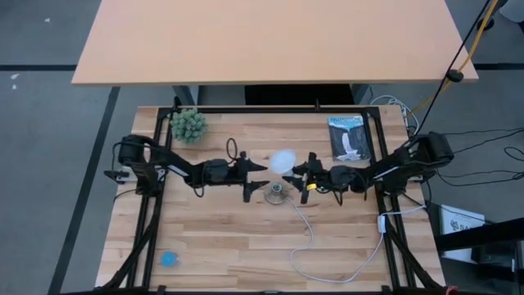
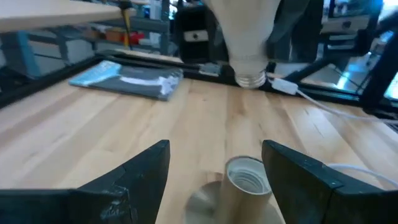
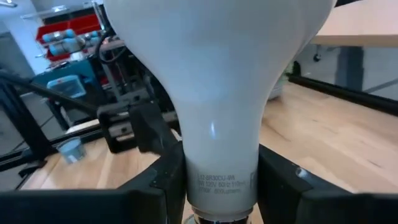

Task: Screw lightbulb
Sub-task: Insert the white light bulb into the gold lamp

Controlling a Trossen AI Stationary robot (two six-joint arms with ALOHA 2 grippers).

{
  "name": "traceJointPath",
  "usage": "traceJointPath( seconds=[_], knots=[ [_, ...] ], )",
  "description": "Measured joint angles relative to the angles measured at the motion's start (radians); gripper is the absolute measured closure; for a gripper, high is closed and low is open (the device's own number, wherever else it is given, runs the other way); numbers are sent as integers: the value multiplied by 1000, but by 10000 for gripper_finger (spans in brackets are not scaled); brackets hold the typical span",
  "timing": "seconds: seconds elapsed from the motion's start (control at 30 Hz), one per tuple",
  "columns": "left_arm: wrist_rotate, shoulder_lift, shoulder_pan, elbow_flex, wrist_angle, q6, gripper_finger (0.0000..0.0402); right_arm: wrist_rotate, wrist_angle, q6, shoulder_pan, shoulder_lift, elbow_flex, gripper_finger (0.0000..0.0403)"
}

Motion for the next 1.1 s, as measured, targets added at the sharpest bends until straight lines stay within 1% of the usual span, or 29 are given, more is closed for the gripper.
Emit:
traceJointPath(
  seconds=[0.1, 0.17, 0.27, 0.37, 0.47, 0.57, 0.67, 0.77, 0.93, 1.1],
  knots=[
    [53, 38, 0, 45, -2, 1, 143, -70, -16, 1, 0, 36, 33, 263],
    [91, 48, 0, 70, 1, 2, 143, -97, -40, -7, 0, 57, 50, 266],
    [118, 50, 0, 89, 1, 32, 143, -98, -86, -12, 0, 85, 73, 260],
    [142, 45, 0, 92, 3, 46, 143, -97, -145, 0, 0, 99, 96, 242],
    [144, 45, 0, 92, 17, 47, 143, -98, -193, -2, 0, 109, 127, 224],
    [153, 45, 0, 92, 32, 48, 143, -97, -289, -8, 0, 112, 179, 215],
    [173, 45, 0, 92, 50, 50, 143, -94, -427, -29, 0, 113, 238, 213],
    [174, 45, 0, 92, 55, 50, 143, -94, -513, -34, 0, 113, 285, 213],
    [193, 39, 0, 91, 66, 55, 143, -92, -550, -74, -3, 111, 313, 213],
    [192, 38, 0, 91, 6, 78, 143, -93, -613, -81, -7, 112, 313, 217]
  ],
)
